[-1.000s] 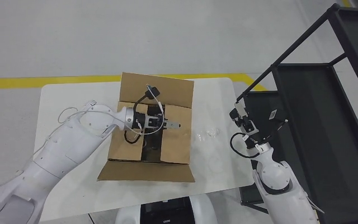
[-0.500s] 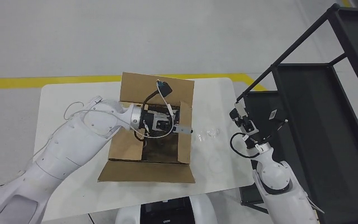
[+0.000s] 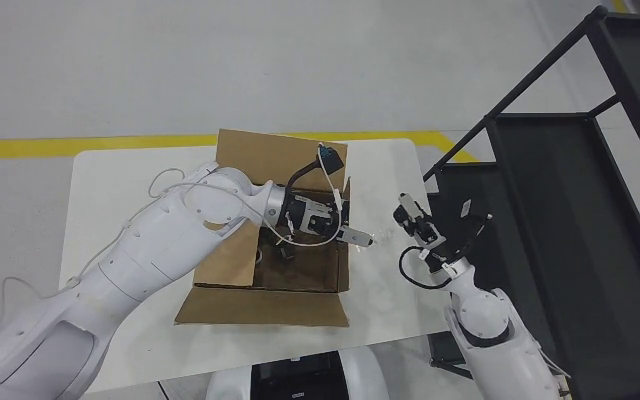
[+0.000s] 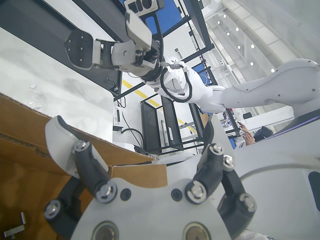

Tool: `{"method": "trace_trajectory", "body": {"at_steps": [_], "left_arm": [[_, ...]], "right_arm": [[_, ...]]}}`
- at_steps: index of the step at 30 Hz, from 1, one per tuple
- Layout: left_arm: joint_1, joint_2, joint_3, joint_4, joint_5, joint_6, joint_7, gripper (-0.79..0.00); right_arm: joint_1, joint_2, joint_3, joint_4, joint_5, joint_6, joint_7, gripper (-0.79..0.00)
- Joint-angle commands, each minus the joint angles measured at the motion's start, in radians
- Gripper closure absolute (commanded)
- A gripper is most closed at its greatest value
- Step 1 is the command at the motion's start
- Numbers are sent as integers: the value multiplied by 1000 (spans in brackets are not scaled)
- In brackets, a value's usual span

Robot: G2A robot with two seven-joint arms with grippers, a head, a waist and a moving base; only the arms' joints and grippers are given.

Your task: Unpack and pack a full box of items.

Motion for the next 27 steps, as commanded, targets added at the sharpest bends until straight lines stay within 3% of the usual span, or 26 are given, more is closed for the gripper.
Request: {"method": "trace_trajectory", "body": {"at_steps": [1,12,15,20,27], "left_arm": [[0,0,0,0,0,0,0,-785],[0,0,0,0,0,0,0,-785],[0,0,0,0,0,0,0,-785],[12,-1,-5,-16,22,18,20,-785],[1,-21,-6,-47,62,63,-1,-785]], "right_arm": [[22,-2,-11,26,7,-19,0,-785],[136,-15,-38,183,27,-20,-118,-785],[144,-17,-65,224,52,14,-66,-785],[129,-24,-119,263,226,38,50,-785],[129,-34,-146,318,394,72,78,-785]]}}
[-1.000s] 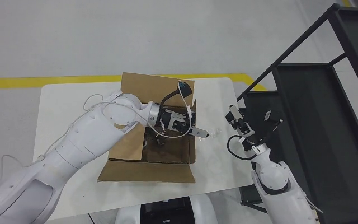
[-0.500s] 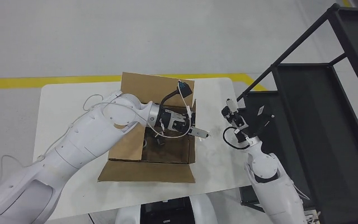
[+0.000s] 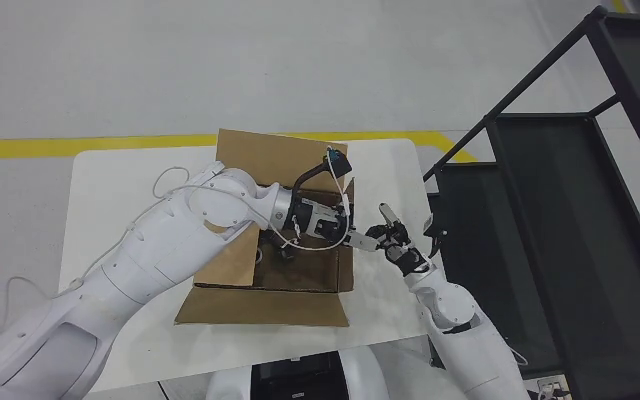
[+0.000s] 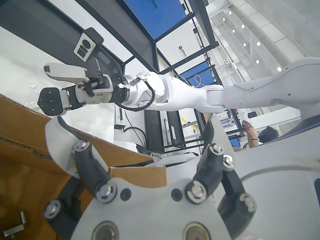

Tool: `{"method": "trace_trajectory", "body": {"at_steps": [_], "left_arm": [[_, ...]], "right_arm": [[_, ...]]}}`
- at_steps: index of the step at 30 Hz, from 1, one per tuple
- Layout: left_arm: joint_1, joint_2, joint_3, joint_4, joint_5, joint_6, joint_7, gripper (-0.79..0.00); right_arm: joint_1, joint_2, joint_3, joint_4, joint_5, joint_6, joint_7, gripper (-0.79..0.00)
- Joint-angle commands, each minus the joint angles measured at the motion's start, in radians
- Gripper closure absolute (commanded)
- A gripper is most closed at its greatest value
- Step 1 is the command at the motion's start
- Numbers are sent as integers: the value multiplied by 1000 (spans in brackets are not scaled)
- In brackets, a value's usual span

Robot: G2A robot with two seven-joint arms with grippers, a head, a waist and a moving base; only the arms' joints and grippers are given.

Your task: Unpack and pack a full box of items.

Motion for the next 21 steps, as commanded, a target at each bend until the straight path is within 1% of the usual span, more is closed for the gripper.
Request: {"method": "trace_trajectory", "body": {"at_steps": [1,7,11,21], "left_arm": [[-5,-10,3,0,6,9,-2,-785],[-28,-43,17,21,12,21,-4,-785],[-40,-68,34,50,9,21,-13,-785],[-40,-68,34,50,9,21,-13,-785]], "right_arm": [[4,-2,-4,10,35,-2,9,-785],[11,-6,-28,44,66,1,37,-785],[17,-10,-42,63,71,17,16,-785],[17,-10,-42,63,71,17,16,-785]]}}
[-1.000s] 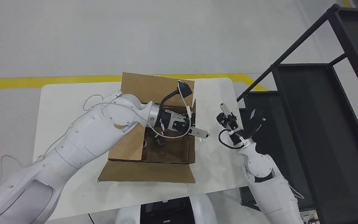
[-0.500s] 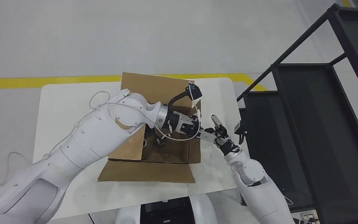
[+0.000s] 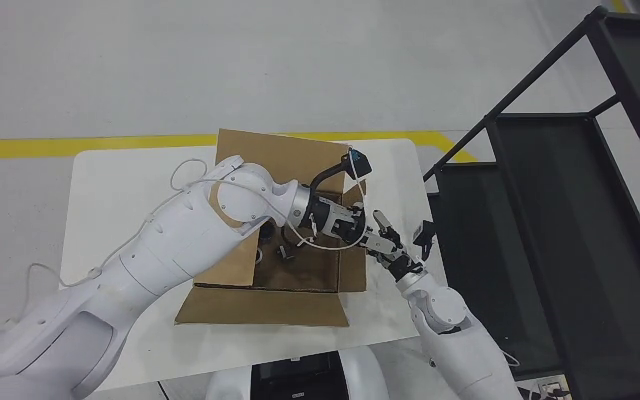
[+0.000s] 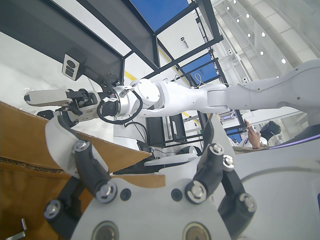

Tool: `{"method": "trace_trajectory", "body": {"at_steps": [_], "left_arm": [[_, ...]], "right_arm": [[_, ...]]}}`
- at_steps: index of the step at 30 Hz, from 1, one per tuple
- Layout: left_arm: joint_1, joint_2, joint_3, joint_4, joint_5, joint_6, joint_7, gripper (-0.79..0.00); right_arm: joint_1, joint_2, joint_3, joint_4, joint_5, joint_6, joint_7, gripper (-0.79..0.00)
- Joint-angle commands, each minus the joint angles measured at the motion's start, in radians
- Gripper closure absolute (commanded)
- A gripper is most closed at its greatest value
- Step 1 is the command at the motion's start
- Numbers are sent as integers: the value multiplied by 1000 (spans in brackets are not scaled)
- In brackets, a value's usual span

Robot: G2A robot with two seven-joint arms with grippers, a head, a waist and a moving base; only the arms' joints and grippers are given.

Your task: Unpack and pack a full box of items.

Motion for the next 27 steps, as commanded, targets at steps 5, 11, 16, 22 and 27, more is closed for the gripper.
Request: {"method": "trace_trajectory", "body": {"at_steps": [5,11,16,22,27], "left_arm": [[0,0,0,0,0,0,0,-785],[24,1,-17,-21,38,33,-2,-785],[3,-33,16,7,35,40,-48,-785],[-40,-108,82,100,15,22,-76,-785],[-56,-155,102,175,6,-4,-76,-785]], "right_arm": [[-1,0,-2,1,5,5,1,-785],[16,-8,-34,21,56,41,18,-785],[34,-14,-49,62,125,56,38,-785],[22,-11,19,54,196,17,31,-785],[-33,2,113,-16,186,-13,14,-785]]}}
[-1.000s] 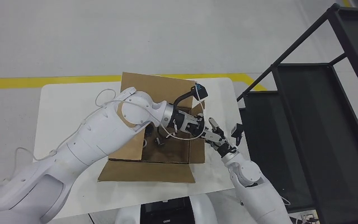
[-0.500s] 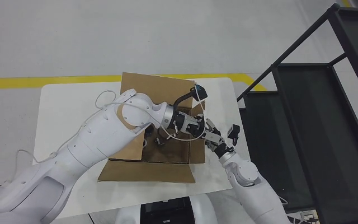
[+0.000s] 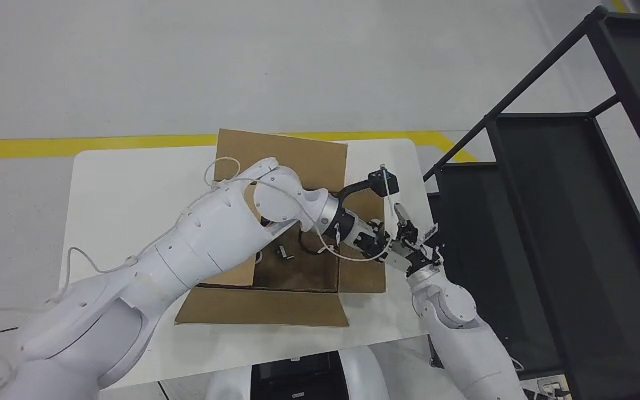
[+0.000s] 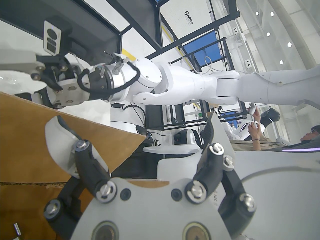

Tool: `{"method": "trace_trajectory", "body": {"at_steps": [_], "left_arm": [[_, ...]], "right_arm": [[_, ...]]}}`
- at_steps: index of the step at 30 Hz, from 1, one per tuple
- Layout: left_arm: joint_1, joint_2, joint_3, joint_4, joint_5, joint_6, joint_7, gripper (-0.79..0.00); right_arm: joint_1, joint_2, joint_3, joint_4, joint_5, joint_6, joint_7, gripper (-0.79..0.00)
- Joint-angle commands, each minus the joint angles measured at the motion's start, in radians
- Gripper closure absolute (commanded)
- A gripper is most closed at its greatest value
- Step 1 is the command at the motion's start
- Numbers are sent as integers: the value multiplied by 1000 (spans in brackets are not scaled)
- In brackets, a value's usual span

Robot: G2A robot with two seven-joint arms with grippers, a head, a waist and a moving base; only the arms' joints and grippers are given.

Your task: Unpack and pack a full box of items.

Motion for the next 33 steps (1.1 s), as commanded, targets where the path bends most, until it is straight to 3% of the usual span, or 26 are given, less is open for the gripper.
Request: {"method": "trace_trajectory", "body": {"at_steps": [1,9,17,25,33], "left_arm": [[-2,-13,0,32,-1,-9,2,-785],[19,-26,-24,102,10,-22,-6,-785],[56,-33,-53,173,16,-49,17,-785],[65,-46,-76,229,15,-64,11,-785],[68,-63,-92,269,21,-75,10,-785]], "right_arm": [[-24,5,43,-34,-16,-10,-10,-785],[-124,16,181,-190,1,-63,-33,-785],[-224,21,262,-293,107,-53,84,-785],[-253,22,274,-320,180,-28,208,-785],[-212,18,203,-293,145,13,221,-785]]}}
